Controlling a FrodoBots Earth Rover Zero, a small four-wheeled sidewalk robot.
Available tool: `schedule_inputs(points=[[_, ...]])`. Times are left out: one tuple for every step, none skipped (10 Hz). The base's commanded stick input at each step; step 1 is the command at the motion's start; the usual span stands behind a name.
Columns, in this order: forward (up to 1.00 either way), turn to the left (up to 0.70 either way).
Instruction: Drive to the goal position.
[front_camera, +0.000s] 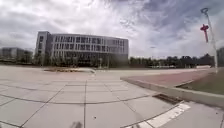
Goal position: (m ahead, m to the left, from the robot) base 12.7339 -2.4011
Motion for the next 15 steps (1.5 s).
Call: schedule_inputs(points=[[0.06, 0.0], [0.06, 0.0], [0.06, 0.0], [0.06, 0.0], [0.06, 0.0], [0.06, 0.0], [0.06, 0.0], [0.06, 0.0], [0.06, 0.0], [0.06, 0.0], [0.06, 0.0], [0.06, 0.0], [0.06, 0.0], [0.06, 0.0], [0.06, 0.0]])
